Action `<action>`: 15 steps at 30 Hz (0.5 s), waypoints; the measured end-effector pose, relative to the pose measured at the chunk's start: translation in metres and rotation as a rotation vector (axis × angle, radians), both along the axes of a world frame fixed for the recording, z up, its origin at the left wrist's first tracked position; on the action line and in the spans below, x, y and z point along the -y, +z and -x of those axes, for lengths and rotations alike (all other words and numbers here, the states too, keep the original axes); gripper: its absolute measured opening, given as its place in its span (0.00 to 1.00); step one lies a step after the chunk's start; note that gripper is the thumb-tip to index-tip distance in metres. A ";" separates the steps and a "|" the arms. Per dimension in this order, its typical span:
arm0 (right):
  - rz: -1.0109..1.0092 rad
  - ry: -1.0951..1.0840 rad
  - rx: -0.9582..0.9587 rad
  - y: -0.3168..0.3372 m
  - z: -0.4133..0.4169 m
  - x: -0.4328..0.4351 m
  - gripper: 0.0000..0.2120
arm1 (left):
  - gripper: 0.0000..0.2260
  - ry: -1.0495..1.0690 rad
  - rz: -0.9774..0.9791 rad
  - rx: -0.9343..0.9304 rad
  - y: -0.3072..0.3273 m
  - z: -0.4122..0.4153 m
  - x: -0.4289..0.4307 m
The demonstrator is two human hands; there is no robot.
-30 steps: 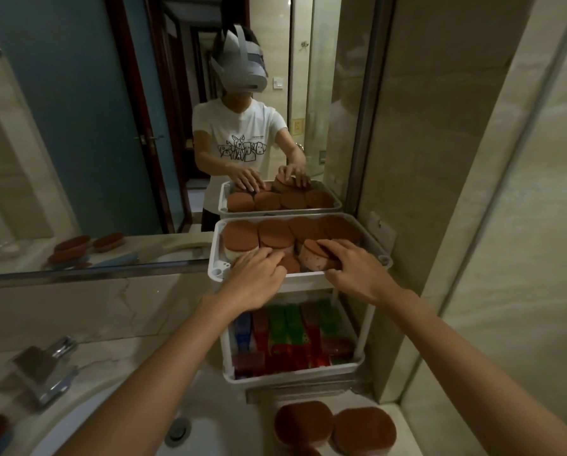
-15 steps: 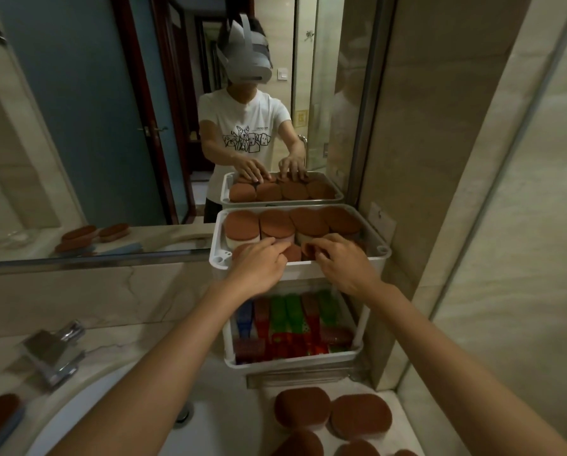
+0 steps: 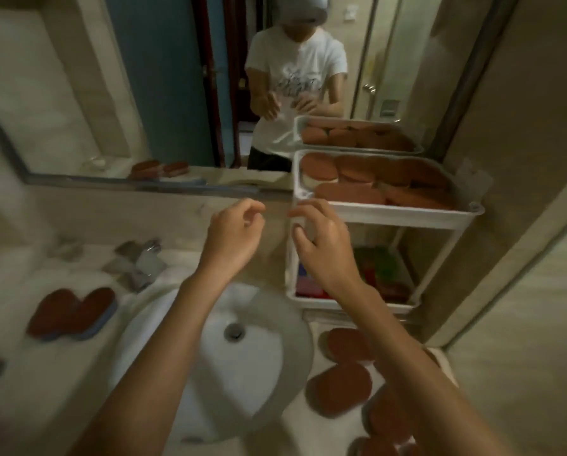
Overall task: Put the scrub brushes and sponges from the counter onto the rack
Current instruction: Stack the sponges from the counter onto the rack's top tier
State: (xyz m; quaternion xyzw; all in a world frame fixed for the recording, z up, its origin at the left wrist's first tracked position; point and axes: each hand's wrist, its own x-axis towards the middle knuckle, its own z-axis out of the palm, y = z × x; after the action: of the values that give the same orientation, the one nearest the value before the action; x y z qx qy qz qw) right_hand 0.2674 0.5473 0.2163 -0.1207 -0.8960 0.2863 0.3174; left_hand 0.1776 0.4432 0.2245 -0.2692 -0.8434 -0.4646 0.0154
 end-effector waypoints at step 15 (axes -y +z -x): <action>0.109 0.538 0.758 -0.161 0.135 0.316 0.17 | 0.17 0.608 0.186 0.554 -0.154 0.083 0.342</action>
State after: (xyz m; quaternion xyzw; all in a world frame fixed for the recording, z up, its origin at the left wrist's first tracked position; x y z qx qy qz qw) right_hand 0.1324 0.2312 0.0554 0.0034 -0.9318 0.3408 -0.1248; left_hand 0.0944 0.1015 0.0705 0.1265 -0.8951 -0.4158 -0.0998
